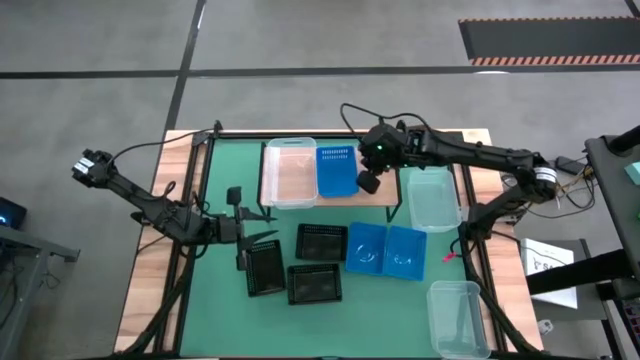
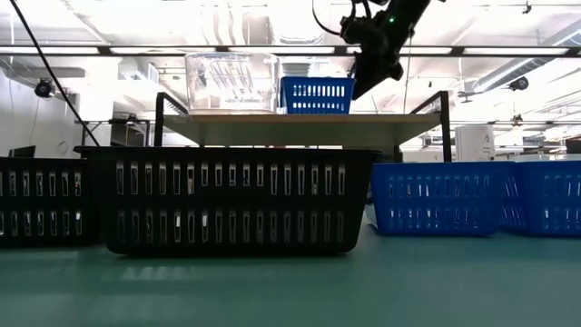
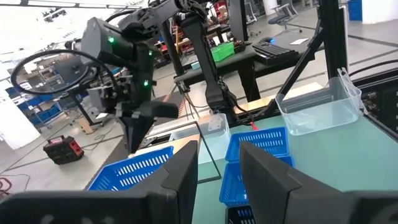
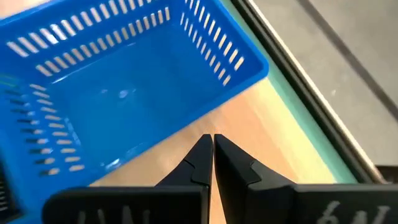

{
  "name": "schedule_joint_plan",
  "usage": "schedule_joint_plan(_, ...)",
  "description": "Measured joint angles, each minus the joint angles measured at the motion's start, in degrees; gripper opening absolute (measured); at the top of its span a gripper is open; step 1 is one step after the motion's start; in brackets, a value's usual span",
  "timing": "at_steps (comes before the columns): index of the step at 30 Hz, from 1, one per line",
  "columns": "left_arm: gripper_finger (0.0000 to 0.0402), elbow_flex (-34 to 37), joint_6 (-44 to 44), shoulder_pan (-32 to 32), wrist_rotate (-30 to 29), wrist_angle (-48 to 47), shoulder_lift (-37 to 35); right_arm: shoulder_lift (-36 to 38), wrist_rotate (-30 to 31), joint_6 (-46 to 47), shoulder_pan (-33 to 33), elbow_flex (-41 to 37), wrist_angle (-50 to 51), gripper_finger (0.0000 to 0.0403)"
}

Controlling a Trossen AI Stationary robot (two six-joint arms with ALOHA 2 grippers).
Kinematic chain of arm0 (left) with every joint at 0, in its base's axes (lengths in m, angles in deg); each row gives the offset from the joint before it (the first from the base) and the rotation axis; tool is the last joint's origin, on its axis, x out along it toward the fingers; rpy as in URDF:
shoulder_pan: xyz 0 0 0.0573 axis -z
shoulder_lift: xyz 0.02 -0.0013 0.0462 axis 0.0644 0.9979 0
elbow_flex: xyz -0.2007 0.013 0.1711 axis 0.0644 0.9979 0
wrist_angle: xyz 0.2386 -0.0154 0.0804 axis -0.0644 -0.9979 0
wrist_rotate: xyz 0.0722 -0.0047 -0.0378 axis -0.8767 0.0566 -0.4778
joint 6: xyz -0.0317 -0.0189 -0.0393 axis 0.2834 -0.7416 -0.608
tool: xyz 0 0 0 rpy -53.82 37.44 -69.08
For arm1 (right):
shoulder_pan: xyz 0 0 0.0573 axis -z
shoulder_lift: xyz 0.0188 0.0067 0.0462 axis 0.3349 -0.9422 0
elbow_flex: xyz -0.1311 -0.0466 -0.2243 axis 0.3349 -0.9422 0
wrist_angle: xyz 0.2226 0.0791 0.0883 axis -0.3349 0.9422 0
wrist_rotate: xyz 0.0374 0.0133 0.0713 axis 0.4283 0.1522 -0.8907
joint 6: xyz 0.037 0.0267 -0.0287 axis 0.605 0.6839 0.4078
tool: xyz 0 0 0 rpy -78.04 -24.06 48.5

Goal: Stack baskets on shelf by color
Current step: Adjust the blue bin on the shelf, then put the bottom black bin on the shelf

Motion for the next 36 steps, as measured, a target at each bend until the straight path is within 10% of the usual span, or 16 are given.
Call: schedule_joint_plan(36, 0.0102, 0.07, -0.11, 0.04, 0.50, 1.07, 0.02, 2.31, -0.51, 9.55, -12.84, 3.53, 7.63, 0.0009)
